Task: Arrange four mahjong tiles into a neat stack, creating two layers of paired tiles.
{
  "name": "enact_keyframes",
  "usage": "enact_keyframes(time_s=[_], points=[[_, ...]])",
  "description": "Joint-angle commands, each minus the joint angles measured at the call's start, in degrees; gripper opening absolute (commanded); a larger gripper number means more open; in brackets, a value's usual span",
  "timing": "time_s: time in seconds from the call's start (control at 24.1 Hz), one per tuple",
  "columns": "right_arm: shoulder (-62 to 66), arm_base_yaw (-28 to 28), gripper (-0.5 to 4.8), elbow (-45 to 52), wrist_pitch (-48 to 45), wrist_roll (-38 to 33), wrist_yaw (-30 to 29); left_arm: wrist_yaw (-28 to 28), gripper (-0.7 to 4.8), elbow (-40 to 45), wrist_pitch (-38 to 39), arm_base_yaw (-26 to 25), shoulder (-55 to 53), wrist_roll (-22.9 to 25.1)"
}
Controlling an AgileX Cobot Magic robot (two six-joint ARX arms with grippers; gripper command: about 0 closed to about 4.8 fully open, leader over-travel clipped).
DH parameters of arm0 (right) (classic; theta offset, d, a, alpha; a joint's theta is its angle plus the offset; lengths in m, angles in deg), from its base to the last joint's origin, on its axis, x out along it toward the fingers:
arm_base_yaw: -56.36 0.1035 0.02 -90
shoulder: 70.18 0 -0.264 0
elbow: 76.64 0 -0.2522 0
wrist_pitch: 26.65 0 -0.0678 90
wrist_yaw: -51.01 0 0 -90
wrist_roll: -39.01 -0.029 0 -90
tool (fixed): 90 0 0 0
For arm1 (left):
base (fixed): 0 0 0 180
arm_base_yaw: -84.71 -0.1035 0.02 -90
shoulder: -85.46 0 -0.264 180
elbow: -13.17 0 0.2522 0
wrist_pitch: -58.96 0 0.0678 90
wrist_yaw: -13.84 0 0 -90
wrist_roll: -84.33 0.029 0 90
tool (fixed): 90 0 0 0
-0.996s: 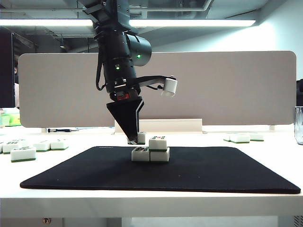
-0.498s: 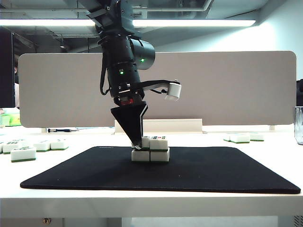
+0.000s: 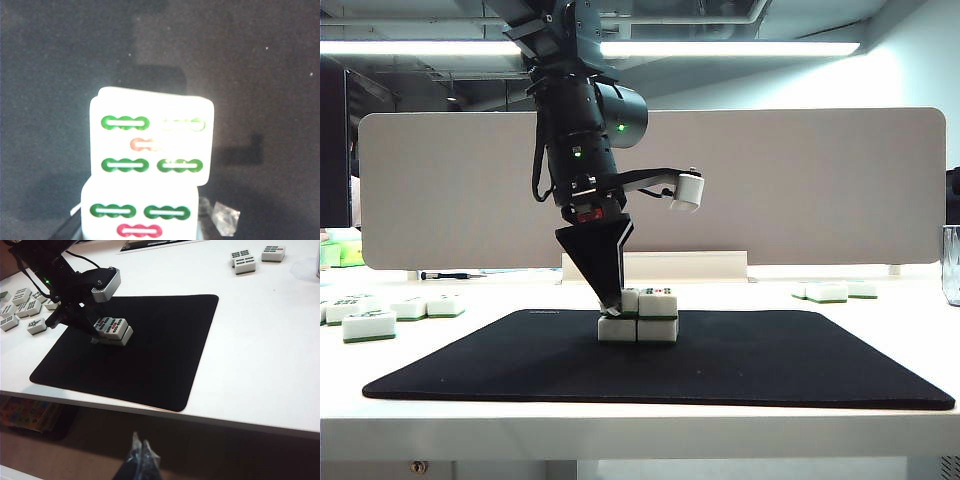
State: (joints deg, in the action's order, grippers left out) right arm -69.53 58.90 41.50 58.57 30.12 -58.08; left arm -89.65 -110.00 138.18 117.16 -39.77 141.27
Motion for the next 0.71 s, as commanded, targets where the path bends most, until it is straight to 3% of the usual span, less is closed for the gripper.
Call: enact_keyframes(time_s=[0.04, 0.17, 0.25, 0.62, 0.71], points=[[-0.66, 0.07, -0.01, -0.2, -0.57, 0.17, 0.09, -0.79, 1.88, -0.15, 0.2, 0.07, 0.2, -0.02], [-0.68, 0.07, -0.01, -0.2, -0.57, 0.17, 0.09, -0.9, 1.98, -0.15, 0.2, 0.07, 0.2, -0.04], [-0.68, 0.07, -0.01, -0.2, -0.57, 0.17, 0.09, -0.9, 2.47, -0.15, 0.17, 0.07, 0.2, -0.42], [-0.66, 0.07, -0.01, -0.2, -0.57, 0.17, 0.09, -0.92, 2.52, -0.15, 0.26, 0.07, 0.22, -0.44], [-0.66, 0.07, -0.01, -0.2, -0.57, 0.17, 0.09, -0.92, 2.91, -0.17, 0.24, 0.09, 0.22, -0.5]])
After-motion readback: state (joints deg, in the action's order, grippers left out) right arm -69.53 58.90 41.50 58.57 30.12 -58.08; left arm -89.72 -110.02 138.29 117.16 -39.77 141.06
